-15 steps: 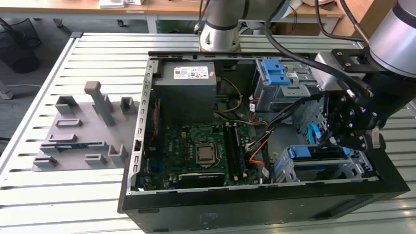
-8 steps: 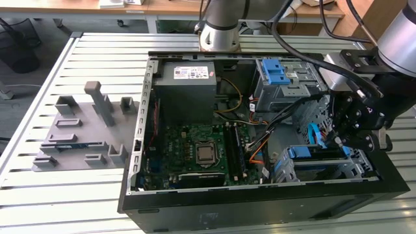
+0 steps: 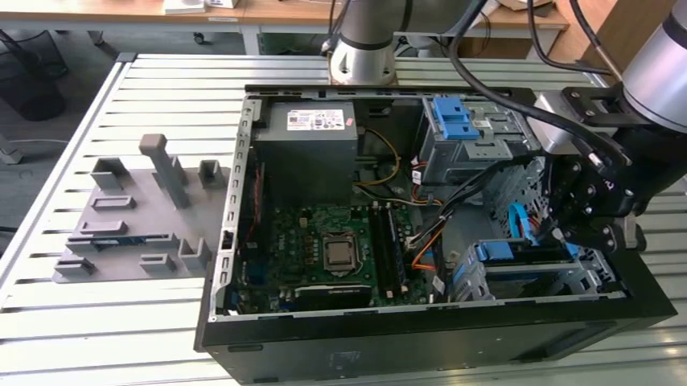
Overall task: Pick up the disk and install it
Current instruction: 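Insert the second disk wire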
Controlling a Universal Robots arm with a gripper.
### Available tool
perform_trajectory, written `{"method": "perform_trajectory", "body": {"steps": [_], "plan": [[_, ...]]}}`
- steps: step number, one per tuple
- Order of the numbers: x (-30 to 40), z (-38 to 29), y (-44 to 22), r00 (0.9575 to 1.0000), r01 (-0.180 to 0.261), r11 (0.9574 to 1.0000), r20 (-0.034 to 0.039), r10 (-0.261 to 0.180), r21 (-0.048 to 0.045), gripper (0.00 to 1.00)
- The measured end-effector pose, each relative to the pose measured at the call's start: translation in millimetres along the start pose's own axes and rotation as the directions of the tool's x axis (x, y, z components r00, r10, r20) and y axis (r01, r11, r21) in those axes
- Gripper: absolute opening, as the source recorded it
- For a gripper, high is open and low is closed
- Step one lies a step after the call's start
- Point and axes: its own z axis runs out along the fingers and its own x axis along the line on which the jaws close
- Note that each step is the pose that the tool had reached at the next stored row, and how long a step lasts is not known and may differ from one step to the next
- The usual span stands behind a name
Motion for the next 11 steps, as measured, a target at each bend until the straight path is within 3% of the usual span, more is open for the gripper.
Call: {"method": "perform_trajectory", "body": {"steps": [11], "plan": [[0.0, 1.8, -1.1, 1.0, 0.0, 1.0, 0.0005, 0.0, -0.0003, 0.11]]}}
